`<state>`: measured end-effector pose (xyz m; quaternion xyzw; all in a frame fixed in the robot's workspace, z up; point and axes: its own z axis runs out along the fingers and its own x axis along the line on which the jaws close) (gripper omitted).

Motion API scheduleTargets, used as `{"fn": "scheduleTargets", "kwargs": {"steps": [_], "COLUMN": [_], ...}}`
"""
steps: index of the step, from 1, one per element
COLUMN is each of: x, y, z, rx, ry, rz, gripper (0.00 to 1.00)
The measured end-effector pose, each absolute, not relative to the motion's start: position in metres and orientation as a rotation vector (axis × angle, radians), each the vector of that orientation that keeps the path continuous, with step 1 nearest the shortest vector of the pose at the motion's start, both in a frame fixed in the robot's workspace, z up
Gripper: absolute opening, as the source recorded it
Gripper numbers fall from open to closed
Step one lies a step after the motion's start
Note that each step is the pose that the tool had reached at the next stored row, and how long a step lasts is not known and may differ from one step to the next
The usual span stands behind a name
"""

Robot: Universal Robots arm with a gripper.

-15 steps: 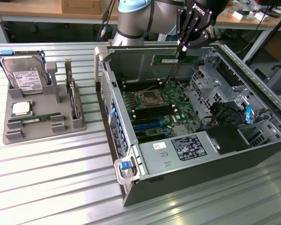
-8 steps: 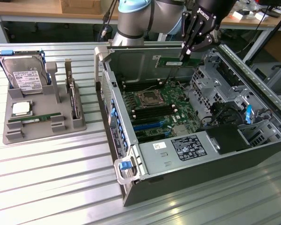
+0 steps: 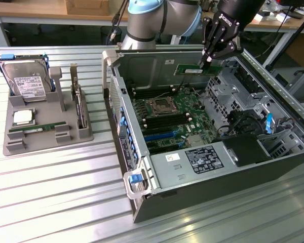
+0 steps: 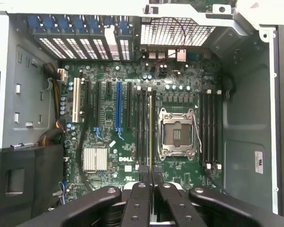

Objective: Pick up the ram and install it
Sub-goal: 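Pick up the ram and move it above insertion slot, then insert the ram into the slot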

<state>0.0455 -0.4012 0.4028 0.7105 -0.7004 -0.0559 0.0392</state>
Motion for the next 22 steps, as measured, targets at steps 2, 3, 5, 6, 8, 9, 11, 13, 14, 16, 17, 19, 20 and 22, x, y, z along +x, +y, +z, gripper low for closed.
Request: {"fn": "scheduleTargets", "kwargs": {"steps": [2, 3, 5, 6, 8, 9, 11, 13, 14, 16, 17, 19, 20, 22], "x": [0.0496, 0.0504, 0.0509, 0.0509, 0.0509, 0.0509, 0.0509, 0.0509, 0.0509, 0.0509, 0.0509, 0.0509, 0.0509, 0.0509], "y": [-0.4015, -0.4016, -0.4017, -0.4016, -0.4016, -0.4016, -0.4016, -0.4017, -0.4016, -0.4016, -0.4016, -0.4017, -0.4017, -0.4018], "z": [0.4009, 0.4003, 0.3998, 0.3997, 0.3997, 0.3997, 0.3997, 0.3997, 0.3997, 0.3997, 0.3997, 0.3983, 0.3974, 0.3948], "rx": [2.171, 2.169, 2.168, 2.168, 2.168, 2.168, 2.168, 2.168, 2.168, 2.168, 2.168, 2.168, 2.168, 2.168], "ry": [-2.154, -2.156, -2.158, -2.158, -2.158, -2.158, -2.158, -2.158, -2.158, -2.158, -2.158, -2.158, -2.158, -2.158], "rz": [-0.172, -0.172, -0.172, -0.172, -0.172, -0.172, -0.172, -0.172, -0.172, -0.172, -0.172, -0.172, -0.172, -0.172], "gripper": [0.12, 0.12, 0.12, 0.12, 0.12, 0.12, 0.12, 0.12, 0.12, 0.12, 0.12, 0.12, 0.12, 0.12]}}
